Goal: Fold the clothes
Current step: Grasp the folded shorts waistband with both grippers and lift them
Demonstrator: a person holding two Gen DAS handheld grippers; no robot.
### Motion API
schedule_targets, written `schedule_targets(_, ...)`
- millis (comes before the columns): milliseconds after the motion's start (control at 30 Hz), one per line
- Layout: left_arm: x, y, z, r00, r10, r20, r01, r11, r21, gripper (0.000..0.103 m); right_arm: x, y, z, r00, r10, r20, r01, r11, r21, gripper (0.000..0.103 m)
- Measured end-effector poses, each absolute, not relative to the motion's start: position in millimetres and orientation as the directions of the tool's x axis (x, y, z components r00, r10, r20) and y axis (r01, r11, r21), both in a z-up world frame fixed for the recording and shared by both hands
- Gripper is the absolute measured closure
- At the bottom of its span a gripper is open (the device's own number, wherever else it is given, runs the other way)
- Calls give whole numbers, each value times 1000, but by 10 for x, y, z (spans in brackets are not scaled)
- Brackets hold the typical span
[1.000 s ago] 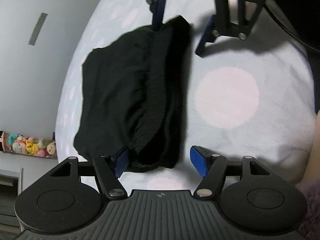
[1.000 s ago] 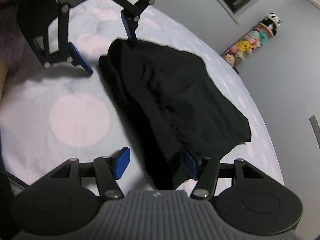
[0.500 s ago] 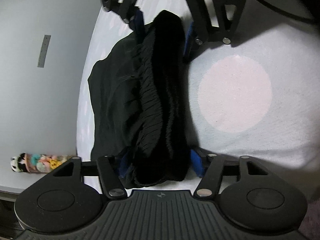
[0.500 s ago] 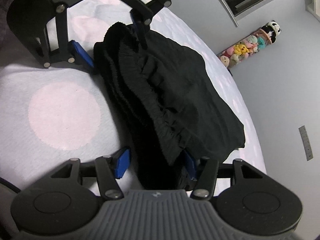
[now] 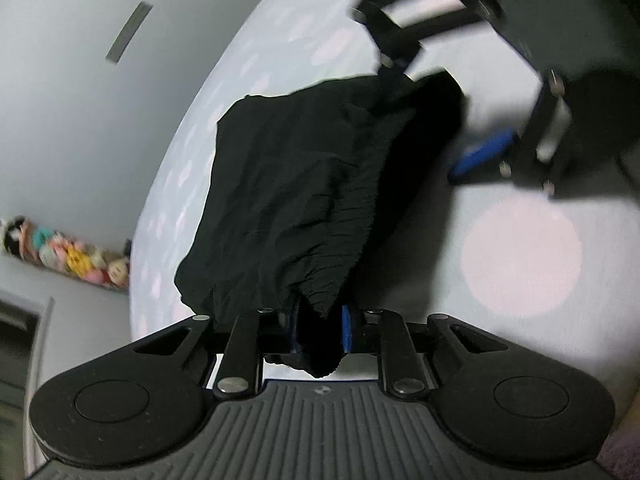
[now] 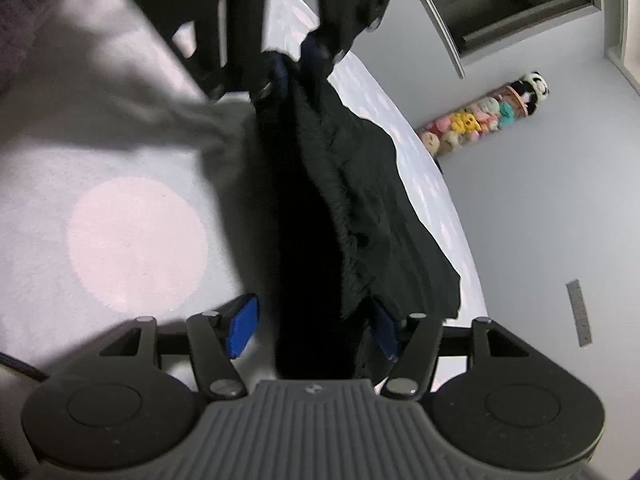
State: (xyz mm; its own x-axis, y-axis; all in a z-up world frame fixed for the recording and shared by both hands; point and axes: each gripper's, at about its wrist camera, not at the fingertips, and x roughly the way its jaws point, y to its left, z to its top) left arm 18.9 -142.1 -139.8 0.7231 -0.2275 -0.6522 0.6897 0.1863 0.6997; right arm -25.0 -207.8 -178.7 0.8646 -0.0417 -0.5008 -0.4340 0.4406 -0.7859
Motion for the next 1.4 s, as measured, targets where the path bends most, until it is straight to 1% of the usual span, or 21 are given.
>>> schedule_targets(100,194,-1381,-1297,725,-226,-650,688,213,693,87,-186,-2071,-1875,879,-92,-468,-393,416,-820,38)
schedule_targets(133,205,-1371,-1271,723,-224,-653,691,224,688,87,-166,-2074,-1908,885,-107,-454,-379,403,-833,40)
schedule_targets(233,235,-1368,-1216,710,-227,-667,704,243,667,87,-155,-2119,-1927,891,-118,-438,-356,417,-836,42)
schedule_targets(267,221,-1372,-1213,710,-228,-666,704,241,668,87,-153,-2128,-1934,893,-119,-434,-351,420,-837,53)
schedule_targets(300,215,-1381,-1209,710,-229,-666,704,239,669,87,-145,-2137,-1938,894,-128,-430,-342,424,-838,70)
schedule_targets(400,173,-1409,-1158,720,-232,-655,694,227,683,88,-147,-2180,-1828,899,-137,-416,-312,467,-827,78)
schedule_targets(567,102,-1413,-973,716,-243,-654,698,236,676,88,-212,-2228,-1558,909,-125,-398,-284,512,-810,80)
schedule_targets(700,-87,-1373,-758,699,-262,-665,714,222,663,88,-443,-2237,-1329,908,-95,-408,-302,526,-795,80)
schedule_targets(933,-639,-1243,-398,608,-307,-732,793,188,579,88,-1187,-2203,-772,861,-3,-508,-422,554,-718,80)
schedule_targets(1067,-873,-1192,-292,554,-324,-767,832,169,529,87,-1597,-2205,-637,846,18,-532,-456,541,-707,80)
schedule_targets(1200,-841,-1217,-318,551,-326,-769,834,181,521,87,-1631,-2220,-587,834,26,-552,-466,569,-677,80)
schedule_targets(1300,-735,-1243,-293,564,-329,-758,826,220,519,87,-1402,-2289,-545,835,22,-550,-449,605,-657,80)
schedule_targets(1400,-560,-1259,-216,558,-331,-761,829,271,490,86,-1208,-2329,-495,837,19,-547,-433,633,-641,80)
